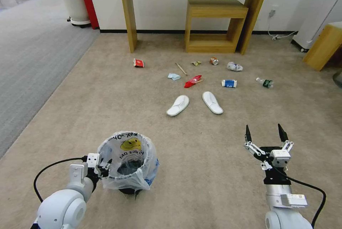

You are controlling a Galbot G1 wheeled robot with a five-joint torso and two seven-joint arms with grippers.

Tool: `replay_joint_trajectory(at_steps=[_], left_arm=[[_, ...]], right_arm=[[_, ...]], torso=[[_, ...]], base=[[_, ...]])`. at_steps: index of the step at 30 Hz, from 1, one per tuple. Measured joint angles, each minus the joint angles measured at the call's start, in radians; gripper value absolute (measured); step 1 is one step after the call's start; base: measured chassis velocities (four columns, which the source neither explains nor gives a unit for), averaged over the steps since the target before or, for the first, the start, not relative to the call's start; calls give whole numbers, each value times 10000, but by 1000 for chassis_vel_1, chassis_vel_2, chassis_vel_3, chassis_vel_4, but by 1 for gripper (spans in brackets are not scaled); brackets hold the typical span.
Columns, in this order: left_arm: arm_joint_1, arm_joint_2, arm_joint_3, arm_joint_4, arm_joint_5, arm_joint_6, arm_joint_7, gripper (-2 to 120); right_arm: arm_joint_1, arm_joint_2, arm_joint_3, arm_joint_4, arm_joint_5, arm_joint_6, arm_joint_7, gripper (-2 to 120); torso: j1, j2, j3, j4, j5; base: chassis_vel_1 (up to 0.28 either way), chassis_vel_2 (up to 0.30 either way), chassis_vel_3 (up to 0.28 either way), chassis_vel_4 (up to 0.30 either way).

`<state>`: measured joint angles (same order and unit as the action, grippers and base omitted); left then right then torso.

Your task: Pick up the trash bin and place the garbage on the floor into it.

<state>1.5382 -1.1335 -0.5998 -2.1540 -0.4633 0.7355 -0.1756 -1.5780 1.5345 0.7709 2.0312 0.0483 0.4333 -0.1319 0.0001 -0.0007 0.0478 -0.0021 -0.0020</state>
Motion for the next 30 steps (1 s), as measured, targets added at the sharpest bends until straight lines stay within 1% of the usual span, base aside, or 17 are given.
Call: replay_joint_trajectory(at_steps=[1,2,4,5,6,10,11,14,15,18,19,21,22,23,26,27,30], left_arm=[[0,0,-5,-1,7,0,5,14],[0,0,-5,-1,7,0,5,14],[18,-14,-20,-75,24,0,8,5],[31,-21,-20,-106,25,0,7,8],[31,-21,-20,-106,25,0,7,8],[54,-25,-105,-216,14,0,-9,26],[54,-25,-105,-216,14,0,-9,26],[73,37,-320,-409,-17,0,-19,41],[73,37,-320,-409,-17,0,-19,41],[106,111,-528,-604,-82,-1,-21,55],[106,111,-528,-604,-82,-1,-21,55],[112,142,-657,-670,-120,-1,-22,66],[108,149,-685,-670,-123,0,-23,70],[108,149,-685,-670,-123,0,-23,70],[60,167,-767,-557,-128,-1,-25,83],[60,167,-767,-557,-128,-1,-25,83],[-17,166,-786,-418,-106,-1,-23,99]], right_arm=[[1,-4,2,-9,2,5,0,100],[1,-4,2,-9,2,5,0,100],[9,-10,4,-49,3,21,0,100],[12,-10,3,-55,3,25,0,100],[12,-10,3,-55,3,25,0,100],[16,-8,-12,-70,3,30,0,100],[16,-8,-12,-70,3,30,0,100],[19,-16,-13,-98,3,34,0,100],[19,-16,-13,-98,3,34,0,100],[32,-18,-21,-120,3,37,0,100],[32,-18,-21,-120,3,37,0,100],[48,-14,-37,-133,3,37,-2,100],[52,-12,-43,-136,3,37,-4,100],[52,-12,-43,-136,3,37,-4,100],[54,-9,-53,-139,1,37,-13,100],[54,-9,-53,-139,1,37,-13,100],[50,-13,-51,-141,-1,39,-19,100]], torso=[[0,-1,0,0,0],[0,-1,0,0,0],[0,0,0,-1,0],[0,0,0,0,0],[0,0,0,0,0],[0,-1,0,0,0],[0,-1,0,0,0],[0,-1,0,0,0],[0,-1,0,0,0],[0,0,0,0,0],[0,0,0,0,0],[0,-1,0,0,0],[0,0,0,0,0],[0,0,0,0,0],[0,-1,0,0,-1],[0,-1,0,0,-1],[0,-1,0,0,0]], base=[[0,0,0,0],[0,0,0,0],[0,0,0,0],[0,0,0,0],[0,0,0,0],[0,0,0,0],[0,0,0,0],[0,0,0,0],[0,0,0,0],[0,0,0,0],[0,0,0,0],[0,0,0,0],[0,0,0,0],[0,0,0,0],[0,0,0,0],[0,0,0,0],[0,0,0,0]])
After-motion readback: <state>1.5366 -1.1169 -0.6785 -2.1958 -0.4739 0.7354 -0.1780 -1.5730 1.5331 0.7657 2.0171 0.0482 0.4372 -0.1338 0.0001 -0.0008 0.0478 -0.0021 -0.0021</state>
